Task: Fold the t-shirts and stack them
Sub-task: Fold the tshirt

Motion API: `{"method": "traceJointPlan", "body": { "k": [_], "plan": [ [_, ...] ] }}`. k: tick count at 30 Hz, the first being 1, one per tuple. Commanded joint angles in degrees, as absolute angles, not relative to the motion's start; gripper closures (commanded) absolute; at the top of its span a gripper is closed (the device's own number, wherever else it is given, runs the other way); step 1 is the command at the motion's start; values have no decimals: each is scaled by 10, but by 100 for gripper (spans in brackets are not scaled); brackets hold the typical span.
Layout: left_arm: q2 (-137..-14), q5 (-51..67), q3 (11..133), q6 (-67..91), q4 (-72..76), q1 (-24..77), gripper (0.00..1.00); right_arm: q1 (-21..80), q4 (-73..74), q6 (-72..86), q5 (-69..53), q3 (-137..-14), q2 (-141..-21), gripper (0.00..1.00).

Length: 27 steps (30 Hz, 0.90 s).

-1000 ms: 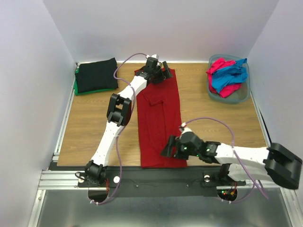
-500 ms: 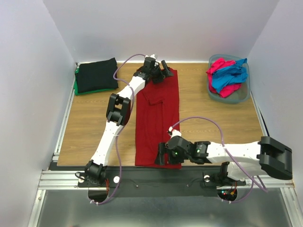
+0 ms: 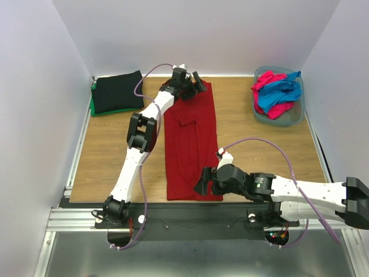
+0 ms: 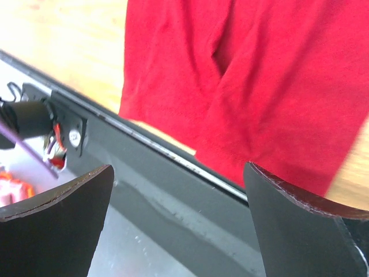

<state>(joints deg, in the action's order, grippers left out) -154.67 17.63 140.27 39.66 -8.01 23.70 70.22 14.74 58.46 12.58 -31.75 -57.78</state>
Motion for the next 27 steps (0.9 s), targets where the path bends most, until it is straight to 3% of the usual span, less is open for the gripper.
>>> {"method": "traceJointPlan", "body": {
  "k": [1,5,9,11,14,18,22,27],
  "plan": [
    [-1342,165,1365,313,-120,253,1,705,181,569,202,-339,-554,0],
    [-1140,103,1196,272,-156,279,2,701,253,566,248,-369,-562,0],
    [-849,-62,810,354,-90,353,1,679,299,593,253,-372,-570,0],
    [-769,-96,650,396,-88,388,1,657,303,594,244,-367,-569,0],
    [-644,-123,497,486,-121,451,1,639,312,595,231,-362,-581,0],
    [-535,-145,376,604,-205,516,1,637,314,591,196,-359,-629,0],
    [-523,-123,334,655,-307,540,2,637,314,594,173,-355,-657,0],
    [-547,-48,269,657,-288,555,3,637,314,628,164,-335,-633,2]
  ]
}}
